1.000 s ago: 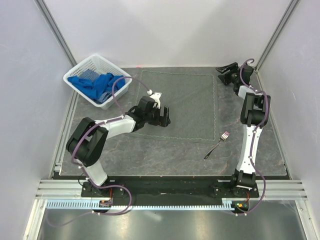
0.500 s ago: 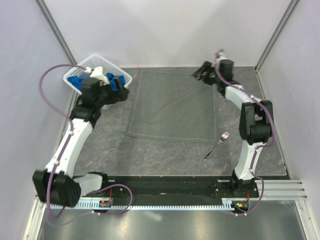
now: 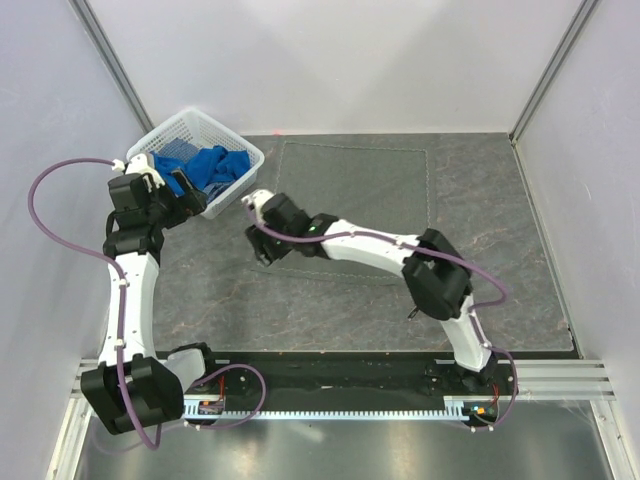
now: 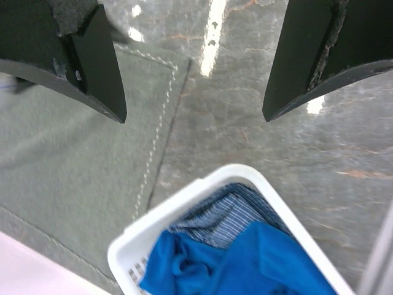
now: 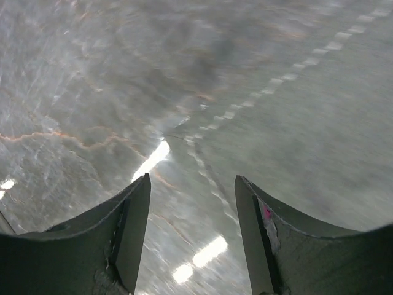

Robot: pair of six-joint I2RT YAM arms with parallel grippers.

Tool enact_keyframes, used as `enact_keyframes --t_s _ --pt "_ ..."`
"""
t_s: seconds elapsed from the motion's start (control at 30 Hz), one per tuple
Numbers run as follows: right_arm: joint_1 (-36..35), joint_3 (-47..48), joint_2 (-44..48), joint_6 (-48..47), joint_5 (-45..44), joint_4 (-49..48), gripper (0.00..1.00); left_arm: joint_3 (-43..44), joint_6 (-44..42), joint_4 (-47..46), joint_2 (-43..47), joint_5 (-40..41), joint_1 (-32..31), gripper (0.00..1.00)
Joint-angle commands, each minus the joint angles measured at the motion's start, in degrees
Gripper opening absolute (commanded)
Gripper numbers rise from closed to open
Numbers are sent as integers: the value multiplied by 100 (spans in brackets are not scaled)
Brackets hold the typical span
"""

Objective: Fold the napkin, place the utensils inside, and roll it up
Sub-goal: Fold the napkin

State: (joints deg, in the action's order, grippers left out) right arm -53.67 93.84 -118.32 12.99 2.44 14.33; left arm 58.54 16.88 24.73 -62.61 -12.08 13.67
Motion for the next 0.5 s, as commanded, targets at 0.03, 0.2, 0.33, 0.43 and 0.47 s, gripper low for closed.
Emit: enact_keyframes --t_s 0.03,0.2,0.33,0.43,0.47 --pt "-495 968 -726 -526 -884 685 64 -97 -230 -12 170 -453 4 100" --pt "-750 1698 -1307 -798 -1114 958 60 -133 -256 -12 258 -410 -5 100" --pt "-829 1848 -1483 -903 -1157 993 57 -141 -247 -12 249 -489 4 100" --pt "-882 1936 -1632 -974 -1193 1002 56 -150 -247 -12 258 -506 4 100" --pt "-891 1962 -1693 -992 -1202 1002 55 -150 -238 -12 249 -524 4 100"
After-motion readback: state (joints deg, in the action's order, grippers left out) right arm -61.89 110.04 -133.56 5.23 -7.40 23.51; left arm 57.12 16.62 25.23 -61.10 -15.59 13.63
